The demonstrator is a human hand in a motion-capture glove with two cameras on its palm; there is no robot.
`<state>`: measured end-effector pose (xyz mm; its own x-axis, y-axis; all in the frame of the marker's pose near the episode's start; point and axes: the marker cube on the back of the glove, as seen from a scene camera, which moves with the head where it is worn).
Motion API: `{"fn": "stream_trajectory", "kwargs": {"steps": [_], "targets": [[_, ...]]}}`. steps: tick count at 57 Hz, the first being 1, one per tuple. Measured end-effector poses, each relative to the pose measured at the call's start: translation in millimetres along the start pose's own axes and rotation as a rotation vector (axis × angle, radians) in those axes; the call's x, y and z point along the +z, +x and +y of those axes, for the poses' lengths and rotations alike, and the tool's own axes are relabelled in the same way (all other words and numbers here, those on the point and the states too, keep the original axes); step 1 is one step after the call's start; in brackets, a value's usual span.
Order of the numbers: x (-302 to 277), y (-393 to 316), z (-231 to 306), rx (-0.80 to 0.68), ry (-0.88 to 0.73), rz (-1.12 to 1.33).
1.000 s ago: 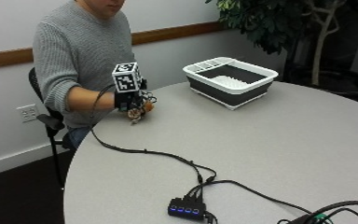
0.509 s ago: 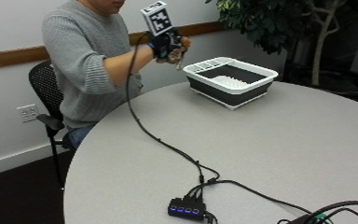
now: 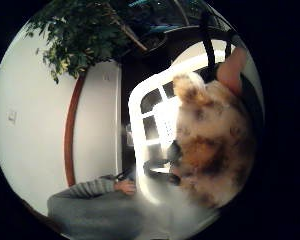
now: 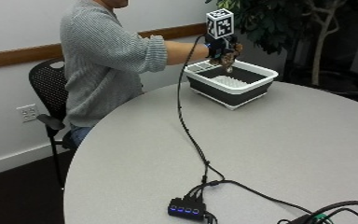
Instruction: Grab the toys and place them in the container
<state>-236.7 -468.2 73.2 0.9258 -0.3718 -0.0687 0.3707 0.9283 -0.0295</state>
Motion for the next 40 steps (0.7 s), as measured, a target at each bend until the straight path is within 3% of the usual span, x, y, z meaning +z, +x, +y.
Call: {"fn": "stream_trajectory", "kwargs": {"steps": [13,28,40], "targets": [[54,11,15,0.076,-0.296,-0.038],[37,5,41,0.012,-0.258,-0.027],[-13,47,134,0.047,-0.184,-0.025]]}}
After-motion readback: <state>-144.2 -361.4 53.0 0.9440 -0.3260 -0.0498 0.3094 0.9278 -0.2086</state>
